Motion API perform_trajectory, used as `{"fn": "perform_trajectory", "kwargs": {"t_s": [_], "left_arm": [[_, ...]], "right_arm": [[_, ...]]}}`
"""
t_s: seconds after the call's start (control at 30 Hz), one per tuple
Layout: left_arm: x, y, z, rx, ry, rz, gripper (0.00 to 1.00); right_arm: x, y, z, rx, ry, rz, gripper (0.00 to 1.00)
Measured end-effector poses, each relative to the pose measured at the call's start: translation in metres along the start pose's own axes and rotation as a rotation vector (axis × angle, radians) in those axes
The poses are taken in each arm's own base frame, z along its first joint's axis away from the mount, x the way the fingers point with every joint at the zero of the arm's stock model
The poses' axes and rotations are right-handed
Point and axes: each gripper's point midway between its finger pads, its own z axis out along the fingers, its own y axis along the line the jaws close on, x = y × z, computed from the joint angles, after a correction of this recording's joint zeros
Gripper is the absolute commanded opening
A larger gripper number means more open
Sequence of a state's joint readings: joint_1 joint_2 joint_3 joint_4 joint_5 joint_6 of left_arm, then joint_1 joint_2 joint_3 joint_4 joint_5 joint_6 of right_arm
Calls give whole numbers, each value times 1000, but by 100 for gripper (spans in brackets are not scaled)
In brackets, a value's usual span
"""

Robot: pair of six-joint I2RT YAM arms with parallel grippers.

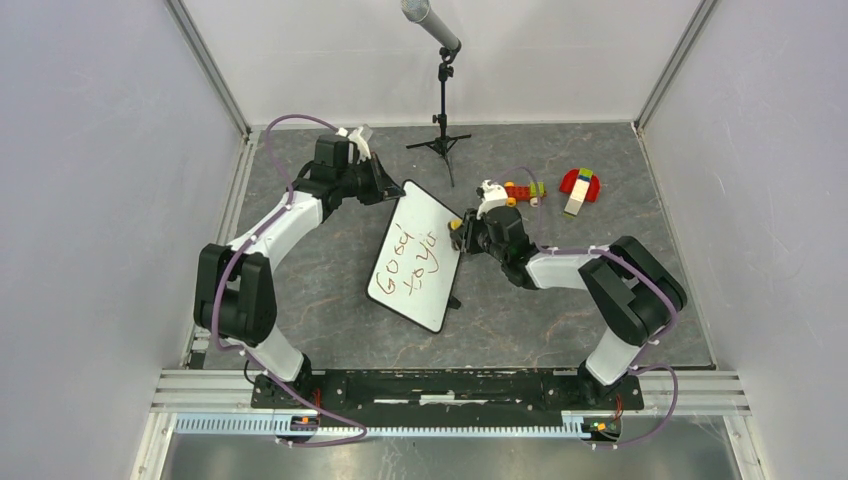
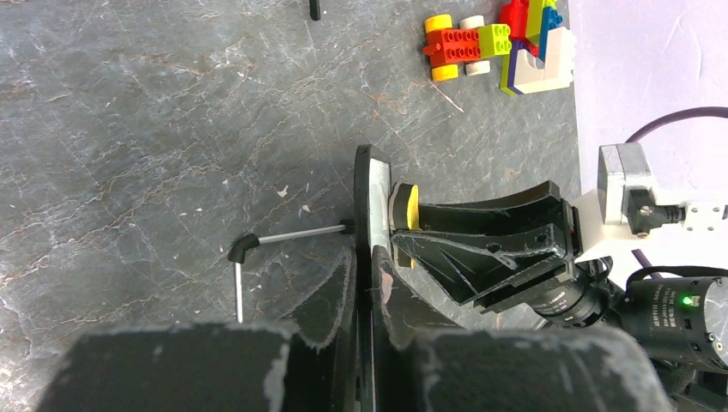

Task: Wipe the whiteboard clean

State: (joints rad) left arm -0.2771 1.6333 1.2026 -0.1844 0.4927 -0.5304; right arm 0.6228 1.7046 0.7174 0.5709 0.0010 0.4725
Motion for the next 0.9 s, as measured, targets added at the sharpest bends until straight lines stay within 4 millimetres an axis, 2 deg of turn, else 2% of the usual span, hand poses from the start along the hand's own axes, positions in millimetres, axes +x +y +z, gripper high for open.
{"fn": "perform_trajectory", "kwargs": {"t_s": [0.07,0.17,0.23,0.3,0.4,0.5,0.67,0.9], "left_arm": [[0,-1,0,1,-1,1,2],[-1,-2,-1,3,-3,3,2],[-1,-2,-1,1,-4,3,2],[0,-2,-1,1,-3,3,2],[2,-1,0,-3,0,2,2],[2,0,0,-7,-1,3,2],[2,-1,0,-8,-2,4,2],[1,-1,0,-7,-4,5,2]], "right_arm": [[5,-9,-2,45,9,0,21],[-1,0,0,86,1,-44,22],[-13,20,2,62,-23,-63,22],[-27,54,2,-20,-58,-70,22],[-34,96,-2,-155,-83,-60,22],[-34,112,-4,-217,-89,-44,22],[-23,100,-9,-215,-111,-6,22],[35,28,-35,-39,-42,17,23]]}}
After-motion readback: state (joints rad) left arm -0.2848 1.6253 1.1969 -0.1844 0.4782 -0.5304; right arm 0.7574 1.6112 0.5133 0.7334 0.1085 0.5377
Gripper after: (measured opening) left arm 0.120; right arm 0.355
